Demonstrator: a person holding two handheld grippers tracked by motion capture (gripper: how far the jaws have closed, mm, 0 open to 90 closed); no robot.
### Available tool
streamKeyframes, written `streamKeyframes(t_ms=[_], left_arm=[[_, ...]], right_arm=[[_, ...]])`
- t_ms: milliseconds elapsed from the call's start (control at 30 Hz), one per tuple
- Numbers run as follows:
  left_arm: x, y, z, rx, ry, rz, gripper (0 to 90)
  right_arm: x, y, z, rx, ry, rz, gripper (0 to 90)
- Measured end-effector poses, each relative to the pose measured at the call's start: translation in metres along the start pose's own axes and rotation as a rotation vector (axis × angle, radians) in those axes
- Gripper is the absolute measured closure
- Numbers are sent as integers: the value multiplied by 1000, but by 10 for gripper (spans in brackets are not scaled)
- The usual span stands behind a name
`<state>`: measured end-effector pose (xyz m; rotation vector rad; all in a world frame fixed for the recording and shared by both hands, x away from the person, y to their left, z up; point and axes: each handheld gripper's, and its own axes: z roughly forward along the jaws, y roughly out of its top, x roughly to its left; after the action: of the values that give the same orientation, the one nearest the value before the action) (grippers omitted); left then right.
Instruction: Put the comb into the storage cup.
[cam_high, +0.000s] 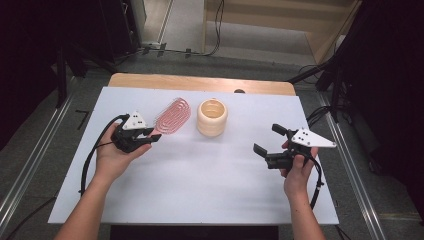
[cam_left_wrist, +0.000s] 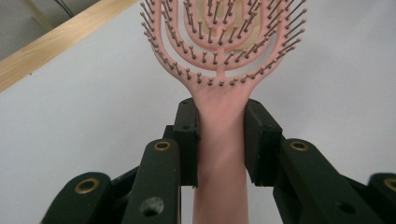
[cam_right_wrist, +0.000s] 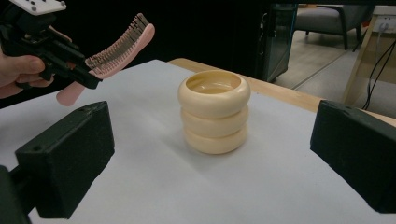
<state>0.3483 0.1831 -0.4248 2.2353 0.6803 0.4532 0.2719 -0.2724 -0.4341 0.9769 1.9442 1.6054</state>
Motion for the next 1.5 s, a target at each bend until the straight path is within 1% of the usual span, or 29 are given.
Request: streamKeyframes(t_ms=[67,200,267,467,533,667,767,833,933,1133,1200,1300,1367,1433,1500], left_arm=[[-2,2,0,-2,7,7,701],[-5,5,1,-29,-10,-3,701],[-6,6,1,-40,-12,-3,701],[-9,9,6,-67,-28,-20,700],[-11,11,7,-74,-33,-20,701],[-15,14,9,-90,-37,-15,701],[-18,16,11,-103,-31,-11,701],[-19,16,12,-112,-34,-16,701],[-22,15,13,-125,-36,-15,701],[-30,16,15,-152,-41,-3,700],[-31,15,17,-164,-50,-12,701],[-34,11,19,-180,-62,-28,701],[-37,9,19,-190,-65,-36,701],[-40,8,20,-212,-72,-53,701],[-44,8,20,-226,-74,-56,701]], right_arm=[[1,4,4,-1,4,4,0],[3,10,12,1,13,-4,0],[4,13,16,5,16,-6,0],[9,20,27,-17,40,20,0],[11,21,32,-18,48,27,0],[15,22,42,-4,58,13,0],[17,22,48,13,64,11,0],[18,23,53,12,68,4,0],[20,22,59,10,86,4,0],[26,20,75,28,111,22,0],[29,20,78,30,121,33,0],[33,19,82,46,124,38,0],[37,19,85,44,136,55,0],[42,19,88,35,142,66,0],[47,20,92,31,159,78,0]])
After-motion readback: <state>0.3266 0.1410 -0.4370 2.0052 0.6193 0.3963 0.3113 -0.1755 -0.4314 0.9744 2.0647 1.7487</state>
